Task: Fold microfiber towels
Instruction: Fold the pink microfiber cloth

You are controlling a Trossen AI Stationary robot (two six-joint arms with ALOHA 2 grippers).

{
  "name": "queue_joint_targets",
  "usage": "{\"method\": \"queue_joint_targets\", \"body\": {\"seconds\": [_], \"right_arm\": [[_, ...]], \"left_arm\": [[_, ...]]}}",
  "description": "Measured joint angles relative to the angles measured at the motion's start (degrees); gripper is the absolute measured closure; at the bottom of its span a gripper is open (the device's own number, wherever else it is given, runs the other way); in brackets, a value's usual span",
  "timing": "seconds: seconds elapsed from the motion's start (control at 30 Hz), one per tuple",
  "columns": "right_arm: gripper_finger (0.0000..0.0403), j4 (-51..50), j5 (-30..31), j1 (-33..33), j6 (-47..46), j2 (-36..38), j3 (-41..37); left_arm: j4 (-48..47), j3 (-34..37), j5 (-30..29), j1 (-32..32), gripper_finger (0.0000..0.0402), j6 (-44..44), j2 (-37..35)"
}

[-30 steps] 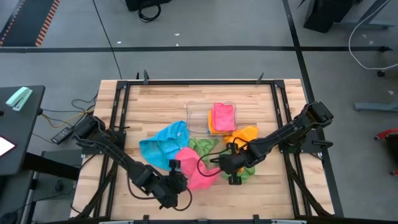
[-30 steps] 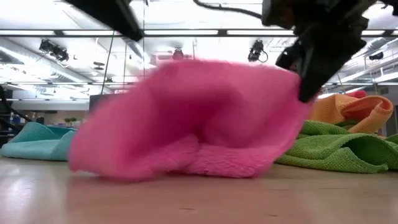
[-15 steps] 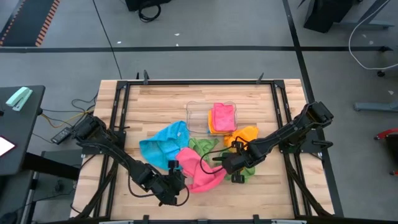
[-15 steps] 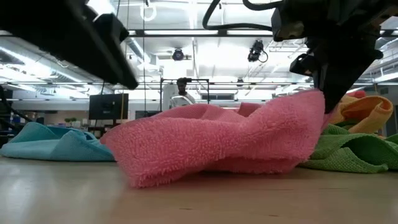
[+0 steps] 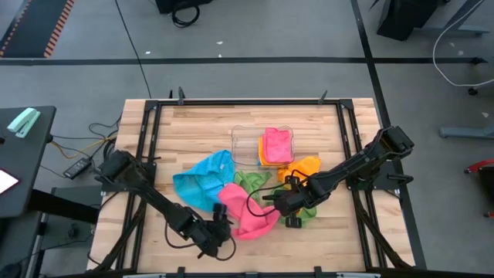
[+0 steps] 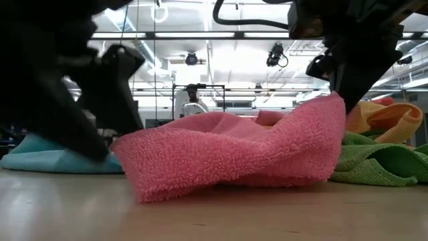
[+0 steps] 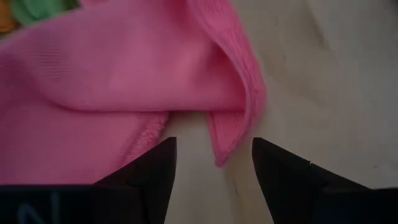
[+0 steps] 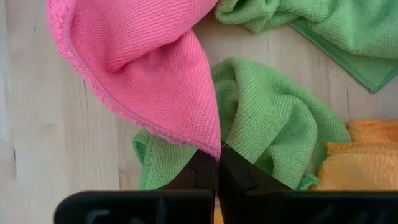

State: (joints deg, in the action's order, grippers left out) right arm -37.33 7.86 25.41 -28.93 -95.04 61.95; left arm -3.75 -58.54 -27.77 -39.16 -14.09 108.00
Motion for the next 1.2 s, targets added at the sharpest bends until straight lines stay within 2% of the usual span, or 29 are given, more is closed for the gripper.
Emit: {"method": "queue_joint_targets", "body": {"seconds": [0.13, 0.27, 0.93, 1.07, 1.2], "right_arm": [[0.0395, 0.2, 0.0, 0.0, 0.0, 0.0, 0.0], [0.0395, 0.3, 0.0, 0.0, 0.0, 0.0, 0.0], [0.0395, 0.9, 0.7, 0.0, 0.0, 0.0, 0.0], [0.0395, 1.0, 0.7, 0.0, 0.0, 0.0, 0.0], [0.0395, 1.1, 0.7, 0.0, 0.0, 0.0, 0.0]], "left_arm": [[0.3, -0.7, 0.0, 0.0, 0.0183, 1.7, 2.0], [0.1, -0.7, 0.0, 0.0, 0.0203, 1.8, 2.3], [2.5, -1.4, 0.1, -0.4, 0.0388, 1.7, 2.1], [0.6, -4.1, 1.5, -0.6, 0.0385, 1.7, 2.1], [-0.5, -5.9, 2.1, -1.0, 0.0340, 1.1, 2.1]]}}
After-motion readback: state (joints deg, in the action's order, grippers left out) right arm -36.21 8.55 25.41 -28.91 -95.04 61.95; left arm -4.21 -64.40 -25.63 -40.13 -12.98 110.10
